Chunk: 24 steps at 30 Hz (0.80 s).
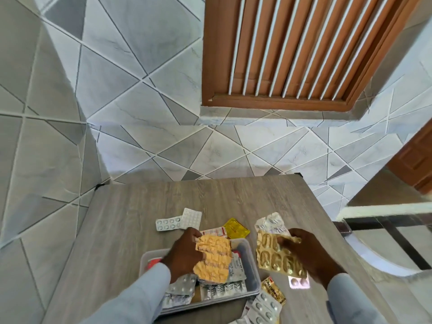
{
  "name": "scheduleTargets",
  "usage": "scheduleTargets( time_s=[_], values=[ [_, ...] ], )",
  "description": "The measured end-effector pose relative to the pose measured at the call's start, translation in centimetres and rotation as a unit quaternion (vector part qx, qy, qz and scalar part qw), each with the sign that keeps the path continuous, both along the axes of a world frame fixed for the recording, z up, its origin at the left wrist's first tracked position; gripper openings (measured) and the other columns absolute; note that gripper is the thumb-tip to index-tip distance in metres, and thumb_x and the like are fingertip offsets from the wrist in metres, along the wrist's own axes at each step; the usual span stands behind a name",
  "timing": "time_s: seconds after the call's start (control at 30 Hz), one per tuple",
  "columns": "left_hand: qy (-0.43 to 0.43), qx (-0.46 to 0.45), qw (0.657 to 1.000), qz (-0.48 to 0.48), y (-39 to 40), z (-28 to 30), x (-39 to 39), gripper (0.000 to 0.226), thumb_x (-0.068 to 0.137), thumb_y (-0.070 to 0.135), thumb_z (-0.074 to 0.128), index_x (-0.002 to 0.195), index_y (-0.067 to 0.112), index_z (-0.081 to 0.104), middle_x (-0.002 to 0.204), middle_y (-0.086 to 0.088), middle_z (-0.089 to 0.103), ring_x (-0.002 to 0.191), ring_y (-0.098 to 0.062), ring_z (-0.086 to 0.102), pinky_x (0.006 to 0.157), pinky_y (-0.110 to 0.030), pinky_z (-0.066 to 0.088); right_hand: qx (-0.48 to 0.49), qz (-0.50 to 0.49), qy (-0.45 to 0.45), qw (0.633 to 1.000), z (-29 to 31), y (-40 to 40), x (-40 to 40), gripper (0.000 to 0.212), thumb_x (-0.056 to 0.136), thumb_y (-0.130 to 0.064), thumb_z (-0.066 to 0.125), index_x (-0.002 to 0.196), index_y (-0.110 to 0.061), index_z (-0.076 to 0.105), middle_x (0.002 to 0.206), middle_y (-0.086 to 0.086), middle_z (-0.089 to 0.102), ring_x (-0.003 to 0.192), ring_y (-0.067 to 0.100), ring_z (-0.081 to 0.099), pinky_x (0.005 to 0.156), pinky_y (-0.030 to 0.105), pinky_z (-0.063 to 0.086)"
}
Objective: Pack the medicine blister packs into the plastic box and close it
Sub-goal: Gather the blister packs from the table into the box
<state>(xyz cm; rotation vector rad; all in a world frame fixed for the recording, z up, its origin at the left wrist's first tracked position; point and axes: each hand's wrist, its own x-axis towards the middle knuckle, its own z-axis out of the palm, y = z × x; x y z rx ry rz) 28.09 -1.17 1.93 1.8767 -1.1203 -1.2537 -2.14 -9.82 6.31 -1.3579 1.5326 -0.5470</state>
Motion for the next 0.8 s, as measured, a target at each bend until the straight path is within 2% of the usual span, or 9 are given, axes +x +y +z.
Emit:
scheduleTargets(
  time_s=[0.1,0.23,0.4,0.47,0.53,0.6,0.67,0.7,0.8],
  values=[
    [0.008,0.011,1.000,-0.017,0.6,-0.5,-1.9,0.043,0.075,-0.002,0.068,0.104,0.021,0.048,0.096,-0.016,0.063,0.070,-0.027,0.063,0.059,-0.036,0.052,-0.001,-0.002,-0.012,1.000,-0.3,1.4,1.2,0.014,0.082,-0.020,0.073,0.090,-0.010,0.068,0.085,0.017,0.075,0.079,0.037,0.072,0.079,0.058,0.057],
    [-0.036,0.004,0.999,-0.014,1.0,-0.9,-4.2,0.042,0.075,0.007,0.072,0.105,0.022,0.046,0.102,-0.009,0.060,0.076,-0.021,0.062,0.060,-0.032,0.051,-0.013,0.023,-0.006,1.000,-0.6,2.2,3.4,0.017,0.079,-0.026,0.075,0.093,-0.020,0.066,0.092,0.010,0.073,0.083,0.029,0.072,0.078,0.047,0.060],
    [-0.284,0.009,0.955,-0.082,0.9,-0.6,-4.6,0.036,0.084,0.027,0.061,0.118,0.020,0.050,0.125,-0.004,0.055,0.115,-0.023,0.054,0.093,-0.031,0.045,-0.030,0.085,0.024,0.996,-0.9,1.6,5.9,0.016,0.078,-0.028,0.076,0.088,-0.021,0.066,0.091,0.008,0.070,0.079,0.023,0.069,0.067,0.034,0.057],
    [-0.317,0.000,0.948,-0.039,0.4,-0.1,-4.3,0.023,0.091,0.022,0.048,0.112,0.020,0.057,0.122,-0.004,0.058,0.112,-0.022,0.056,0.093,-0.031,0.046,-0.026,0.130,0.042,0.990,-1.3,1.0,6.6,0.016,0.078,-0.028,0.075,0.090,-0.024,0.065,0.098,0.007,0.067,0.079,0.018,0.065,0.064,0.028,0.054],
    [-0.294,-0.032,0.954,0.043,-0.4,0.2,-3.5,0.019,0.094,0.019,0.041,0.093,0.020,0.060,0.108,-0.006,0.066,0.101,-0.024,0.061,0.081,-0.031,0.045,-0.020,0.203,0.068,0.977,-1.9,0.5,7.3,0.022,0.080,-0.025,0.072,0.101,-0.020,0.065,0.104,0.004,0.063,0.075,0.009,0.060,0.058,0.016,0.050],
    [-0.206,-0.059,0.973,0.089,-1.0,0.5,-2.7,0.021,0.096,0.024,0.041,0.081,0.024,0.056,0.096,-0.007,0.068,0.092,-0.025,0.063,0.076,-0.031,0.044,-0.025,0.271,0.099,0.957,-2.3,0.0,8.3,0.029,0.082,-0.023,0.072,0.110,-0.018,0.065,0.109,0.001,0.059,0.075,0.004,0.055,0.054,0.007,0.045],
    [-0.137,-0.050,0.987,0.059,-1.1,0.4,-2.7,0.015,0.094,0.025,0.045,0.093,0.028,0.060,0.097,0.001,0.065,0.088,-0.018,0.061,0.077,-0.029,0.045,-0.034,0.324,0.117,0.938,-2.9,-0.4,9.4,0.034,0.081,-0.025,0.073,0.114,-0.018,0.064,0.116,0.002,0.057,0.087,0.009,0.057,0.061,0.007,0.045],
    [-0.121,-0.034,0.991,0.039,-0.8,0.1,-3.1,0.019,0.093,0.022,0.047,0.106,0.029,0.060,0.101,0.003,0.064,0.088,-0.015,0.061,0.077,-0.026,0.045,-0.044,0.356,0.131,0.924,-3.0,-0.5,10.0,0.036,0.082,-0.026,0.072,0.116,-0.018,0.063,0.122,0.003,0.056,0.098,0.013,0.057,0.071,0.013,0.047],
    [-0.166,-0.024,0.986,0.012,0.3,-1.0,-3.8,0.035,0.089,0.017,0.050,0.121,0.032,0.054,0.115,0.003,0.064,0.102,-0.015,0.061,0.087,-0.024,0.049,-0.069,0.401,0.166,0.898,-3.6,-0.7,11.1,0.046,0.081,-0.028,0.072,0.124,-0.017,0.057,0.133,0.007,0.054,0.121,0.021,0.050,0.096,0.024,0.040]
  ],
)
